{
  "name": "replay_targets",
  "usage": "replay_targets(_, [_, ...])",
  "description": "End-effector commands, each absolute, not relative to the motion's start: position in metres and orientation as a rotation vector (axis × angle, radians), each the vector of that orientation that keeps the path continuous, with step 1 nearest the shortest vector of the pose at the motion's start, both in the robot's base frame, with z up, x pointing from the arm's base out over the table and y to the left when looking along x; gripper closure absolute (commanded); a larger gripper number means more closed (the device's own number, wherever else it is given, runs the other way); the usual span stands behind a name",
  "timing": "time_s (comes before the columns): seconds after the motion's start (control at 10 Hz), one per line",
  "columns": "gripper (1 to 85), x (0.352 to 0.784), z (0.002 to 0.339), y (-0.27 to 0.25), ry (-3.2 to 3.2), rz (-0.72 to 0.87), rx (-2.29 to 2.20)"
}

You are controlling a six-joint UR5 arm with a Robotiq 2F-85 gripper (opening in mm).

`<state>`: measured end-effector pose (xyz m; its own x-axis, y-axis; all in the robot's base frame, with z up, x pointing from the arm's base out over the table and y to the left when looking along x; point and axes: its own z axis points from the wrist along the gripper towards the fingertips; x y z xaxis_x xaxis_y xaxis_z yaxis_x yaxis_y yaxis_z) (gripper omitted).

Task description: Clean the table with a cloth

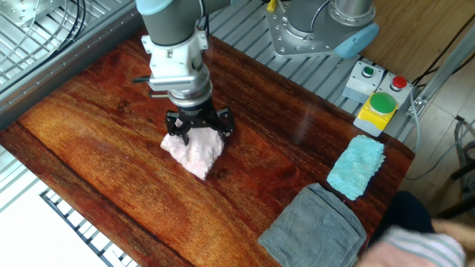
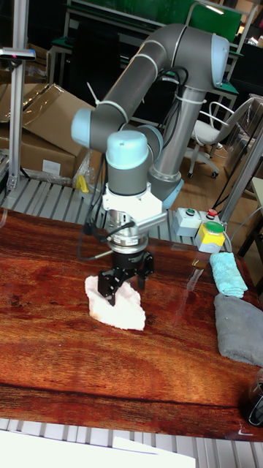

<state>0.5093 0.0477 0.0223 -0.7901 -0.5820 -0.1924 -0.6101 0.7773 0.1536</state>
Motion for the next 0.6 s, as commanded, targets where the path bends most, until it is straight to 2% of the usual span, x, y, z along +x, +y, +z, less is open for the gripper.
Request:
replay_targets(0.0, [4.0, 0.527, 0.016, 0.053, 2.755, 0.289, -0.972])
replay_targets(0.4, [16.3, 0.534, 0.008, 0.029, 2.708, 0.238, -1.05])
replay_targets(0.5, [22.3, 0.535, 0.008, 0.026, 2.71, 0.226, -1.044])
